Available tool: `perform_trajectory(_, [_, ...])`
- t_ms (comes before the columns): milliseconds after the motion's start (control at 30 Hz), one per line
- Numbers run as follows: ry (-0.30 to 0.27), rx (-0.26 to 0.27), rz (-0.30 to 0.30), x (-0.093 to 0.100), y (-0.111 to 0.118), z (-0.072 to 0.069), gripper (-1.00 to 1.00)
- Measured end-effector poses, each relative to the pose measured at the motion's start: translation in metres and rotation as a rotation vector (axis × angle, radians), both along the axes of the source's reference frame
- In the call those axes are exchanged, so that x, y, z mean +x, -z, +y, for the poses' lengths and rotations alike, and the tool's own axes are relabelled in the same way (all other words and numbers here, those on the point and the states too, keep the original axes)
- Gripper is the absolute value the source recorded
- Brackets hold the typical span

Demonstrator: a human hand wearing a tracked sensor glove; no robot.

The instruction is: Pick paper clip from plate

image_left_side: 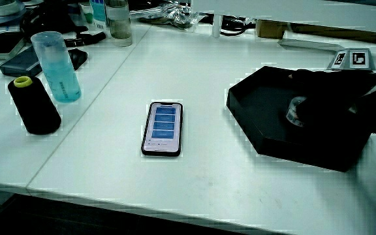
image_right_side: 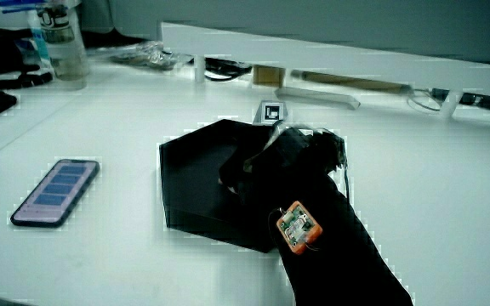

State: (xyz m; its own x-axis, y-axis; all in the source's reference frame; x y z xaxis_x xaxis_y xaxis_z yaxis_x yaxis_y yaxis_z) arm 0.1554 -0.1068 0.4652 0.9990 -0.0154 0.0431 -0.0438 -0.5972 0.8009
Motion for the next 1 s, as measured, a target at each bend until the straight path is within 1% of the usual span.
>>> perform_trajectory(67, [0.018, -0.022, 0.014, -0.003, -0.003, 0.000, 0.00])
perform_trajectory(100, [0.031, -0.021, 0.028, -0.005, -0.004, 0.000, 0.00])
perform_trajectory(133, [0.039, -0.023, 0.024, -0.007, -0.004, 0.000, 0.00])
perform_trajectory(167, [0.032, -0.013, 0.048, -0.006, -0.007, -0.001, 0.00])
perform_trajectory(200, [0.022, -0.035, 0.024, -0.006, -0.009, 0.000, 0.08])
perform_trajectory(233, [0.023, -0.011, -0.011, -0.008, -0.007, 0.001, 0.17])
perform_trajectory(267, [0.037, 0.008, 0.014, -0.009, -0.007, 0.001, 0.25])
perform_trajectory(300, [0.051, 0.011, 0.025, -0.009, -0.009, 0.001, 0.33])
perform_trajectory(333, [0.031, 0.017, 0.005, -0.008, -0.006, 0.001, 0.42])
perform_trajectory(367, [0.024, 0.021, 0.008, -0.007, -0.007, 0.000, 0.50])
perform_trajectory(400, [0.034, 0.021, -0.001, -0.008, -0.007, 0.000, 0.58])
perform_trajectory(467, [0.031, 0.028, -0.009, -0.008, -0.007, 0.001, 0.75])
perform_trajectory(567, [0.029, 0.034, -0.002, -0.008, -0.007, 0.001, 1.00])
perform_trajectory(633, [0.028, 0.033, -0.002, -0.007, -0.008, 0.001, 1.00])
perform_trajectory(700, [0.029, 0.044, 0.006, -0.007, -0.007, 0.001, 1.00])
perform_trajectory(733, [0.034, 0.035, 0.009, -0.006, -0.007, 0.001, 1.00])
perform_trajectory(767, [0.039, 0.044, 0.007, -0.006, -0.007, 0.001, 1.00])
perform_trajectory(800, [0.031, 0.043, 0.011, -0.004, -0.007, 0.000, 1.00])
perform_trajectory(833, [0.033, 0.054, -0.004, -0.003, -0.005, 0.000, 1.00])
perform_trajectory(867, [0.025, 0.059, 0.020, 0.000, -0.007, -0.002, 1.00])
perform_trajectory(900, [0.026, 0.059, 0.011, 0.000, -0.002, -0.003, 1.00])
perform_trajectory(933, [0.027, 0.072, 0.024, 0.001, -0.001, -0.004, 1.00])
perform_trajectory(1000, [0.016, 0.054, 0.008, 0.002, 0.003, -0.006, 1.00])
